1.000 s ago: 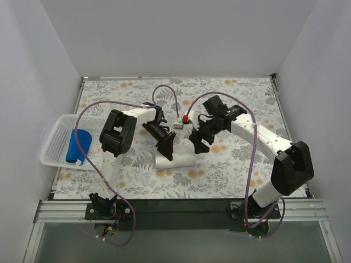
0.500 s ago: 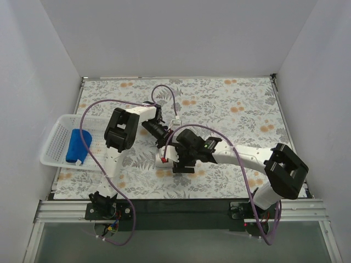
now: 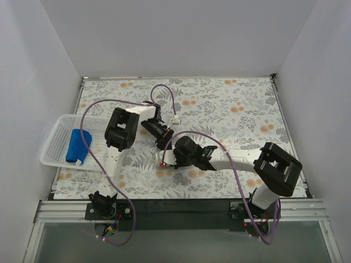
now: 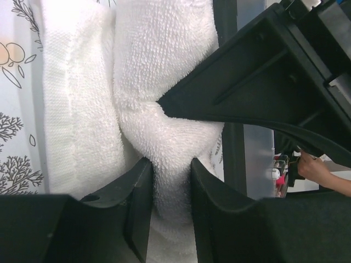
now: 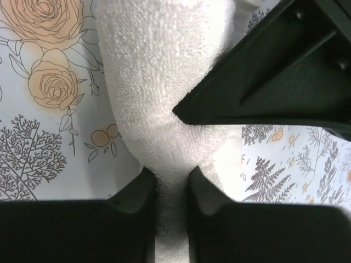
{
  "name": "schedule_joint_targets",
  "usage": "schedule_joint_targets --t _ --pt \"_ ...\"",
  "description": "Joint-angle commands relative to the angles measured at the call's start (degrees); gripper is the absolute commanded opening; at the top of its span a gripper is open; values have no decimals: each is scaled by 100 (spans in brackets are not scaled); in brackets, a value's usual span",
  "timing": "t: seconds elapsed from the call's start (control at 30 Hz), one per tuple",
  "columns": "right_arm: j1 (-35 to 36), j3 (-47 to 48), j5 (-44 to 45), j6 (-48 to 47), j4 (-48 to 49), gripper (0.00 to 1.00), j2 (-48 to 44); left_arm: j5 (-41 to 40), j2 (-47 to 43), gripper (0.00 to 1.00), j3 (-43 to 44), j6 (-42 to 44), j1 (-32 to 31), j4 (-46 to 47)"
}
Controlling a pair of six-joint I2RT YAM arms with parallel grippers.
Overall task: Roll the towels
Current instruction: Roll the towel
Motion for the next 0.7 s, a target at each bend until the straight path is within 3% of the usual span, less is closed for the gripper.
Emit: schedule_joint_targets --t 0.0,0.03,0.2,0.5,0.67 --pt "9 -250 -142 84 -71 13 221 -1010 126 27 -65 577 90 842" --pt "-9 -224 -281 118 -150 2 221 -993 30 30 -65 560 107 894" --pt "-237 30 -1301 321 -1001 1 177 -712 -541 52 -74 131 344 1272" --pt "-747 522 -2550 733 -2101 1 387 -738 -1219 58 611 -196 765 1308" --pt "-1238 1093 -3393 962 -2681 1 862 -370 -1631 58 612 -1273 1345 2124"
